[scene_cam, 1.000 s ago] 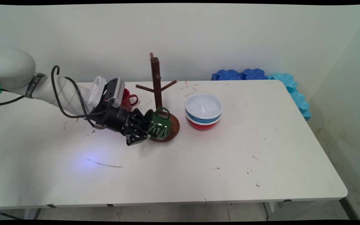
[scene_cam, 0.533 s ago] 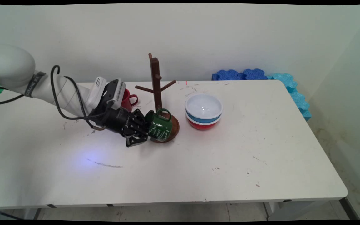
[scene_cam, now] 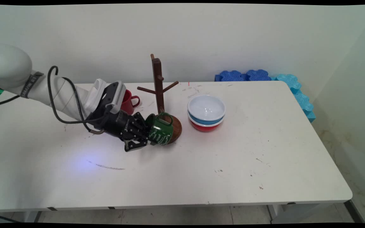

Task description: Place the picked object on the table

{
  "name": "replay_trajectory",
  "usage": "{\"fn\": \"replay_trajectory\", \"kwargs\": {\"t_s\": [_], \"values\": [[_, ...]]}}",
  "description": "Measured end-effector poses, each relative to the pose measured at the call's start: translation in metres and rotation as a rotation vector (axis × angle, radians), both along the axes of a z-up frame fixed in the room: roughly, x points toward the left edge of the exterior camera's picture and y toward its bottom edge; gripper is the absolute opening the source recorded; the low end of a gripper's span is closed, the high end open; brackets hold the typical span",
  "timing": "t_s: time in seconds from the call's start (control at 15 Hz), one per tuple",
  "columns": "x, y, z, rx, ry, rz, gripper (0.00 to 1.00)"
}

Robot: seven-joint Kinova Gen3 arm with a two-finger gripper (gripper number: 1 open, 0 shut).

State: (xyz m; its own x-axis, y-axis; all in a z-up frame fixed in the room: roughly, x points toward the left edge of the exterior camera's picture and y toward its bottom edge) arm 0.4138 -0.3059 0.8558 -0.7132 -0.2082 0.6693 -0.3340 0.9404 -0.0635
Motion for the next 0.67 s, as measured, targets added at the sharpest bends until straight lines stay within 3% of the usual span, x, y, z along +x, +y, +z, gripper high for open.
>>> {"fn": "replay_trajectory", "kwargs": {"t_s": [0.67], "values": [[0.014,0.016,0.016,-0.002,-0.081,-0.011,0.0]]}}
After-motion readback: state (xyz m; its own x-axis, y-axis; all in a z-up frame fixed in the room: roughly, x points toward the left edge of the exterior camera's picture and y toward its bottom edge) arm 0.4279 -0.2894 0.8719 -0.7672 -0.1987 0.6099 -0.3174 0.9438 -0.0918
